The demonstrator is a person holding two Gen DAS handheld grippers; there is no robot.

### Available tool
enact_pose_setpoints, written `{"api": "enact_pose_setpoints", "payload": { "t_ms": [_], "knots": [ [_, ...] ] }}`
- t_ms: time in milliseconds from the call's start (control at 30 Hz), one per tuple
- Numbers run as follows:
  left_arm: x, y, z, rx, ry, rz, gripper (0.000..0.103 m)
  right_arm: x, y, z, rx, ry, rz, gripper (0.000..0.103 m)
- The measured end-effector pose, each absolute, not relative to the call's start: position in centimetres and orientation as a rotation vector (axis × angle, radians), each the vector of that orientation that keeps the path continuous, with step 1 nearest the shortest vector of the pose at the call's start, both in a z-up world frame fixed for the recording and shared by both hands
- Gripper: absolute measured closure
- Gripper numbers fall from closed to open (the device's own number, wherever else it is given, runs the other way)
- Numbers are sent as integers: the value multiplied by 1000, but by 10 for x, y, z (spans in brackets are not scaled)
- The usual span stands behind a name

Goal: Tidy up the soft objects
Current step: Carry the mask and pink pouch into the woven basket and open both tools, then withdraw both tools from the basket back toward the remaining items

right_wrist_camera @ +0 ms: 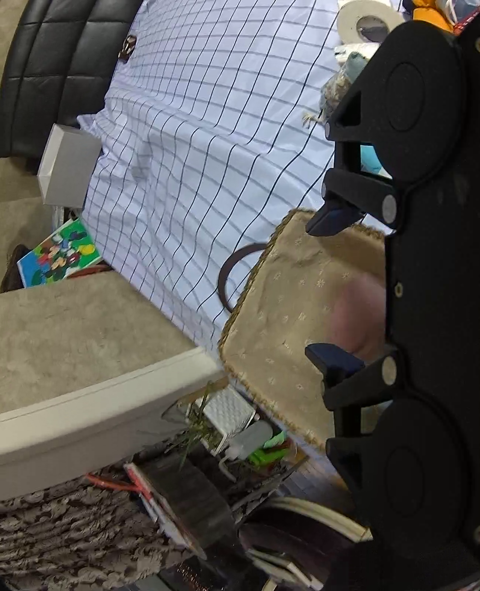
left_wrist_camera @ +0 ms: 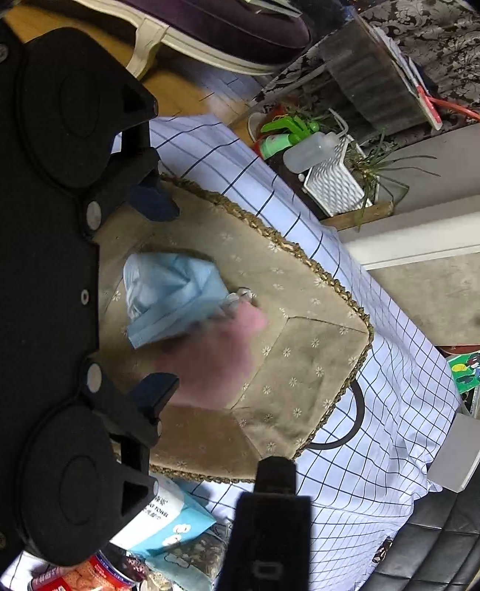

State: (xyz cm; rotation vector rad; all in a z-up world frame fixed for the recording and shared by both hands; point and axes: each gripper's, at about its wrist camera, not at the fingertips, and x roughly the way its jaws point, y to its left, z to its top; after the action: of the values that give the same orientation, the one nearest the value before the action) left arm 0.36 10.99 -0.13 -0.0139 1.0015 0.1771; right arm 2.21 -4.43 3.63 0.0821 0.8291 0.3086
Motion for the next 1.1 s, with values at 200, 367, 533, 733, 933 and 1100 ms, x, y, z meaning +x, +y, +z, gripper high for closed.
{"api": "enact_pose_setpoints", "payload": {
  "t_ms": [200,367,533,733,933,1100],
  "knots": [
    [-1,104,2,-1,979,181,15,24,-56,29,69,857,235,34],
    [-4,96,4,38,955,168,14,26,-69,25,68,877,203,28],
    [-7,88,6,62,943,147,13,27,-82,13,40,932,164,25],
    [-9,79,6,83,936,122,12,33,-105,-3,67,1014,102,22],
    [-11,72,6,108,926,101,7,35,-123,-10,112,1066,51,16],
    [-13,63,7,140,928,83,6,33,-133,-16,117,1100,25,10]
  ]
}}
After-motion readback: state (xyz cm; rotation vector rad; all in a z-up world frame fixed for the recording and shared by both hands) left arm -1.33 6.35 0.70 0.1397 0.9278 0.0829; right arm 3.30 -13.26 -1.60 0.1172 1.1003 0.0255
